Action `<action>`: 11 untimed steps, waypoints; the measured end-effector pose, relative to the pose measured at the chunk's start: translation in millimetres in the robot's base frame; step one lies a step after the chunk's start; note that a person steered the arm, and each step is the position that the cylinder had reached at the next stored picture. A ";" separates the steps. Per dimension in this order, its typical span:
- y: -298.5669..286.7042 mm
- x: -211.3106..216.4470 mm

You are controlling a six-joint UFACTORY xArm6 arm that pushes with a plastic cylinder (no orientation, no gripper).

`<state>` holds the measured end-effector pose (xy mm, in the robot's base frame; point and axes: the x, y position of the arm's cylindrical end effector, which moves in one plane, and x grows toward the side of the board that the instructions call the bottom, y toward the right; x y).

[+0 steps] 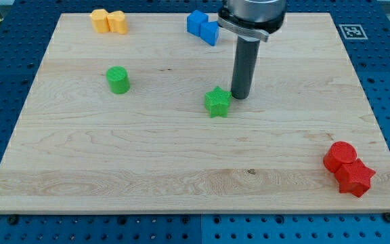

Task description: Push the green star closer to the green circle

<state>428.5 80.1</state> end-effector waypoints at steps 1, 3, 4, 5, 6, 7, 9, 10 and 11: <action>10.3 22.3; -32.8 27.4; -71.2 27.4; -108.2 27.4; -148.7 27.4; -175.6 27.4; -153.4 24.5; -134.9 10.4; -145.8 -0.6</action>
